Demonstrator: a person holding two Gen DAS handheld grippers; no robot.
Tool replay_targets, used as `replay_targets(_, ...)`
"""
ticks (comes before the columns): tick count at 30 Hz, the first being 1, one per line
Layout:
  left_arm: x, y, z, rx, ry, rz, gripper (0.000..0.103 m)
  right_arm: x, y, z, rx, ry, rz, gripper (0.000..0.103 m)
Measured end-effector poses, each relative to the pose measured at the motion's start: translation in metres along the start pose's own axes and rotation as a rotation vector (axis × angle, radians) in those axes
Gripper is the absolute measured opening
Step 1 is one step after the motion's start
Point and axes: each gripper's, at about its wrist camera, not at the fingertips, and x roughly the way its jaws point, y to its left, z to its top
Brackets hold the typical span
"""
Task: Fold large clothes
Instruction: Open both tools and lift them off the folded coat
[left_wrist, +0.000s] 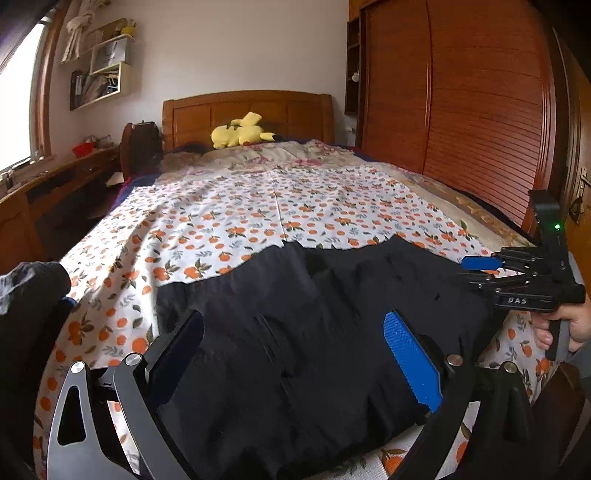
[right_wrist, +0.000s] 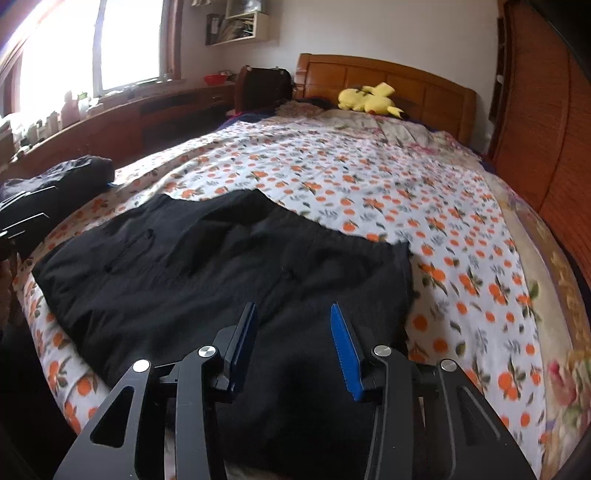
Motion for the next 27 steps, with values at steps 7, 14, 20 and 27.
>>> replay_targets(7,0.005,-0.014,-0.013,0.021,0.028,-0.021,0.099,-0.016,-0.03,-0.025,0.065,0.029,-0.067,0.036)
replay_targets(14,0.009,-0.03,-0.025,0.039,0.049,-0.045,0.099,0.007,-0.035,-0.065,0.107,0.106,-0.076,0.036)
replay_targets(20,0.016,-0.039,-0.04,0.045,0.078,-0.035,0.099,-0.018,-0.03,-0.055,0.106,0.064,-0.112,0.037)
replay_targets(27,0.021,-0.046,-0.051,0.063,0.096,-0.029,0.099,-0.046,-0.04,-0.057,0.13,0.022,-0.165,0.044)
